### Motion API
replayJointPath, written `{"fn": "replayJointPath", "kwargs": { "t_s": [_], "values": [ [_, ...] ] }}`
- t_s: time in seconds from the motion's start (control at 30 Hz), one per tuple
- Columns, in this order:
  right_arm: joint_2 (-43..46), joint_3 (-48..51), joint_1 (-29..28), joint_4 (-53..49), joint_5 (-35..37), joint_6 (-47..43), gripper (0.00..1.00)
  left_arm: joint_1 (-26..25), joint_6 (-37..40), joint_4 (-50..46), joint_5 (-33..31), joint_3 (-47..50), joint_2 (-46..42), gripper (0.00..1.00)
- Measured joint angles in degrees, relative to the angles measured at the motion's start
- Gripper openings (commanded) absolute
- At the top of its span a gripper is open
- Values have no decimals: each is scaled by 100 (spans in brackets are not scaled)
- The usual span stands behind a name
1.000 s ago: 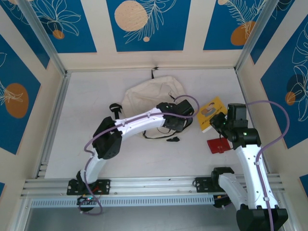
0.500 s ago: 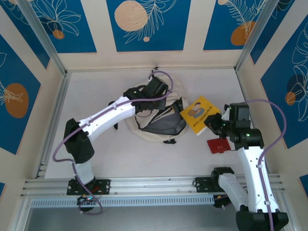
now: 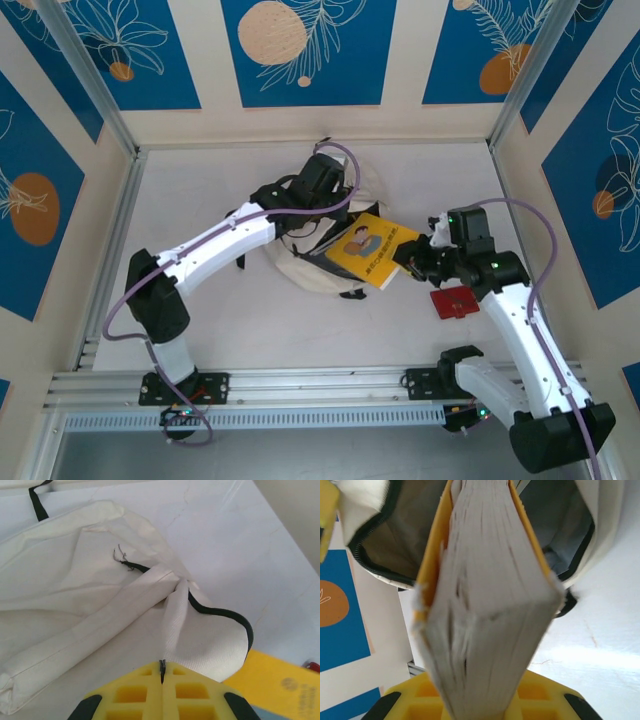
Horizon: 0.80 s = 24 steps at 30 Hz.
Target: Pack the student bag
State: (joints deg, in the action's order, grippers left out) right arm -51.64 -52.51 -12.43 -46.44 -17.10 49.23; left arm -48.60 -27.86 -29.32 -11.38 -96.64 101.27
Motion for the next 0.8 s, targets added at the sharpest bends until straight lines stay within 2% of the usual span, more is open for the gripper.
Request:
{"fn": "replayJointPath", "kwargs": {
  "t_s": [0.2, 0.43, 0.5, 0.6, 0.7, 0.8],
  "values": [
    [-496, 68, -348, 595, 109, 684, 7, 13, 2, 407, 120, 11, -149, 0],
    [-831, 354, -490, 1478, 229, 1169, 6, 52, 63, 621, 227, 129, -245, 2],
    [-907, 466, -557, 1784, 304, 1255, 6, 111, 61, 479, 341, 146, -245, 21],
    [-944, 616, -645, 2159, 444, 1300, 6, 337, 46, 155, 682, 153, -236, 44],
    [-935, 697, -671, 2291, 516, 1316, 5, 619, 74, -116, 1215, 208, -142, 58],
    [-931, 739, -669, 2293, 525, 1316, 5, 756, 208, -278, 1694, 339, 52, 66]
  ]
}}
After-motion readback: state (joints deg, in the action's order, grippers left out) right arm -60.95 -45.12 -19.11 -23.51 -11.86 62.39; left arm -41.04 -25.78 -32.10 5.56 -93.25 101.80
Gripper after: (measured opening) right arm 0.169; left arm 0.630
